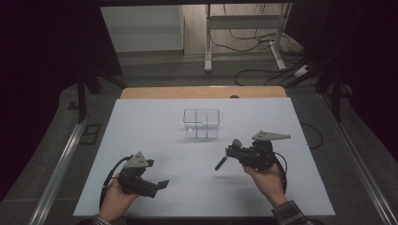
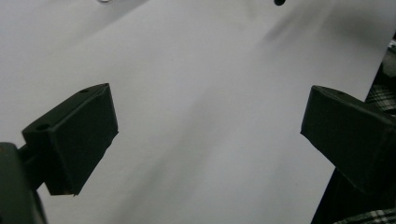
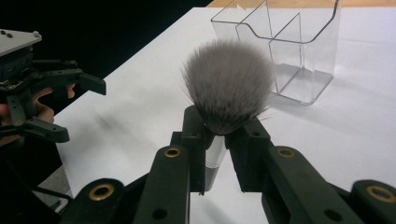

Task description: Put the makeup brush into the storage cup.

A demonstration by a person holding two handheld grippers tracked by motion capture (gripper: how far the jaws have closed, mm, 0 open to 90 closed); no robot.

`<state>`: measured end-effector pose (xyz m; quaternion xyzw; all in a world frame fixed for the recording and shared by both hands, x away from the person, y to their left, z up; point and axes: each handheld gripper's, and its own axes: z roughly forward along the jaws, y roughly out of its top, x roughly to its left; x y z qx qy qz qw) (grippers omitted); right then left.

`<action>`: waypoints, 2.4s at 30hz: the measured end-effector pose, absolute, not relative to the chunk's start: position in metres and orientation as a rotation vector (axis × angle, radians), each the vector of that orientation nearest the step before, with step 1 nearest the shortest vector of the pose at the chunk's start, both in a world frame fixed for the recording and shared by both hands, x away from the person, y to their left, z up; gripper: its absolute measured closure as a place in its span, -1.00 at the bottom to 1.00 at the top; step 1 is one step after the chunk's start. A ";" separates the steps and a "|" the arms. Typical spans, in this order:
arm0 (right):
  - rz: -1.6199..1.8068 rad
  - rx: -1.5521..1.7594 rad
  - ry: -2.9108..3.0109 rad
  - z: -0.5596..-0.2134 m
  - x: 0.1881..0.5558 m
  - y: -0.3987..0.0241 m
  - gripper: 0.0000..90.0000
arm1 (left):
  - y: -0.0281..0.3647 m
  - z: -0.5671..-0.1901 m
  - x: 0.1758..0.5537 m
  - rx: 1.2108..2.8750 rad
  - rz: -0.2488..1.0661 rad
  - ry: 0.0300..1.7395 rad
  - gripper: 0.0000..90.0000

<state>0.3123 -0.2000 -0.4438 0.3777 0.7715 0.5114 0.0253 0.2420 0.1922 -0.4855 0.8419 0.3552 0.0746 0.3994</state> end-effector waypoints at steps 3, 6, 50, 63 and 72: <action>1.577 1.161 2.383 -0.444 0.313 -0.201 0.70 | 0.195 -0.486 0.241 2.127 0.200 0.910 -0.91; 1.575 1.156 2.372 -0.441 0.315 -0.203 0.70 | 0.199 -0.486 0.240 2.111 0.217 0.920 -0.91; 1.576 1.122 2.338 -0.419 0.347 -0.200 0.70 | 0.238 -0.492 0.230 2.063 0.265 0.980 -0.94; 1.571 1.121 2.325 -0.414 0.359 -0.199 0.70 | 0.254 -0.496 0.228 2.063 0.285 1.023 -0.96; 1.569 1.105 2.314 -0.410 0.368 -0.196 0.70 | 0.269 -0.498 0.223 2.045 0.292 1.061 -0.96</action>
